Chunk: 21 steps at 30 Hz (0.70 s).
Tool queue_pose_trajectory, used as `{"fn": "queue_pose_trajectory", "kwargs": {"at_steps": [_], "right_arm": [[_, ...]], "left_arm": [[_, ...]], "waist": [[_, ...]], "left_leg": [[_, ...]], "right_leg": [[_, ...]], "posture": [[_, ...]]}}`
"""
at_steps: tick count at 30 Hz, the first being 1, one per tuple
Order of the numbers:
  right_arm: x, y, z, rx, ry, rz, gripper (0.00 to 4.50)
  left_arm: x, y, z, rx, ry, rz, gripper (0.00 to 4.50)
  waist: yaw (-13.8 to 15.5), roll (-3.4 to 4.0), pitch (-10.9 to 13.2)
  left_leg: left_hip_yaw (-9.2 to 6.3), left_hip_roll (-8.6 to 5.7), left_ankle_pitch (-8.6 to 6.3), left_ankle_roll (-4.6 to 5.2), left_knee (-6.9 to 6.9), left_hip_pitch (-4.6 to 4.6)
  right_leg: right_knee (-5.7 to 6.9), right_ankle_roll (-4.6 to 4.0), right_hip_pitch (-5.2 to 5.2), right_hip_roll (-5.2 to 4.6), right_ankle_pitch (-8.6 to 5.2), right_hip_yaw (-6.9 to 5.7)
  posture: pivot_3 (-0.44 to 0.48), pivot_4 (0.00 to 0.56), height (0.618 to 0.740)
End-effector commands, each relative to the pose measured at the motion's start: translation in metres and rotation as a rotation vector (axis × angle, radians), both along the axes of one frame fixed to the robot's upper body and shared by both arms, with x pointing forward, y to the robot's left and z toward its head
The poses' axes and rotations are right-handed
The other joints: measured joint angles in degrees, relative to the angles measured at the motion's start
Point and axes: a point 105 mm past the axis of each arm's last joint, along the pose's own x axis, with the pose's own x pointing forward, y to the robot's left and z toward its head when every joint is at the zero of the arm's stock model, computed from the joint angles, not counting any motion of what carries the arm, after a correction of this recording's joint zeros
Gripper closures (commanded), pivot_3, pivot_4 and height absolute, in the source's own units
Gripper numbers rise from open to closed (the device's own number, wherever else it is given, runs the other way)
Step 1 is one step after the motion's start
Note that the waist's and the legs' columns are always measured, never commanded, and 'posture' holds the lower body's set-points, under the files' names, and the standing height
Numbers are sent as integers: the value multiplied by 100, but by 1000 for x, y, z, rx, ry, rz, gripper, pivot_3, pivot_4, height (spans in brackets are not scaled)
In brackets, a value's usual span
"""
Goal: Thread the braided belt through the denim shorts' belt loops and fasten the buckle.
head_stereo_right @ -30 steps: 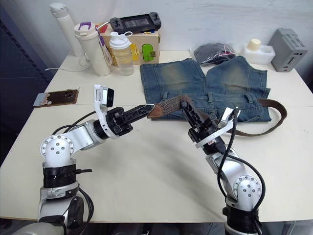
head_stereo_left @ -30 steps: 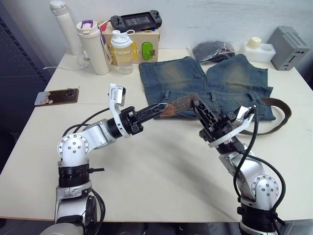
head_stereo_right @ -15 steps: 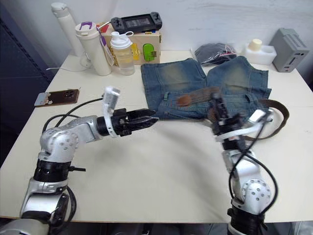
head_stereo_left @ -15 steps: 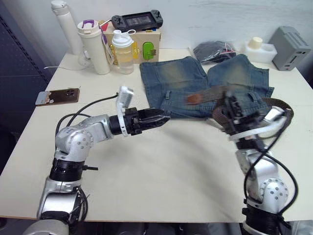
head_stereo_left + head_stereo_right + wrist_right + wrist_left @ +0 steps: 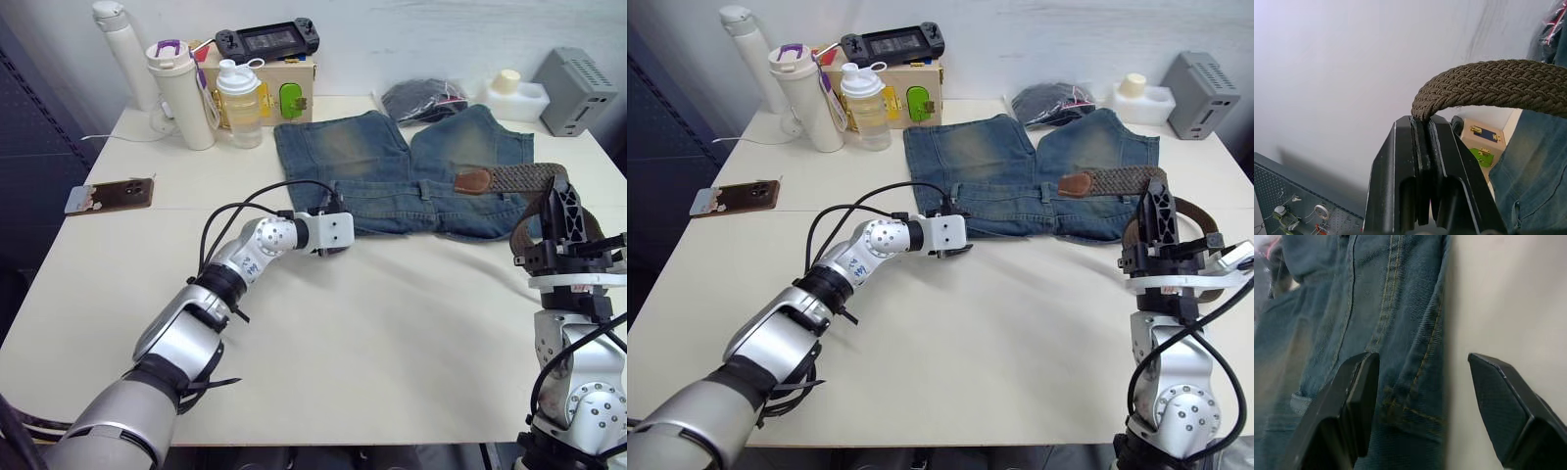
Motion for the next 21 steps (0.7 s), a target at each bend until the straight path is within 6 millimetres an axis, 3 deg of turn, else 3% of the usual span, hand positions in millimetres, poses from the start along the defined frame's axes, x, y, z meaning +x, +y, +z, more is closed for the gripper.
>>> {"fn": "queue_pose_trajectory", "kwargs": {"at_steps": [1,4,9,16,21], "right_arm": [[-13,6,15,-11,-73,9,4500],[-13,7,14,-11,-69,6,4500],[-13,6,15,-12,-66,-9,4500],[-11,6,12,-24,-51,-13,4500],[-9,4,13,-57,-35,-22,4500]], "left_arm": [[13,5,-6,76,-87,75,1285],[17,3,-5,77,-109,99,2147],[18,7,-7,93,-112,101,4399],[20,33,-18,100,-80,149,4479],[14,82,-17,19,-71,161,4479]], "waist": [[13,0,0],[11,0,0],[1,0,0],[-18,2,-1],[-160,9,-6]], "left_leg": [[4,-2,0,5,2,0],[5,-6,-3,22,9,0],[8,-5,-4,23,8,0],[9,-3,-4,23,8,2],[27,8,-6,19,-1,6]], "right_leg": [[0,1,2,-3,0,1],[0,12,6,-4,6,5],[2,14,2,-4,6,5],[2,14,2,-3,6,6],[6,13,-15,0,6,7]], "posture": [[0,150,682],[0,150,682],[0,150,682],[0,150,682],[0,150,682]]}}
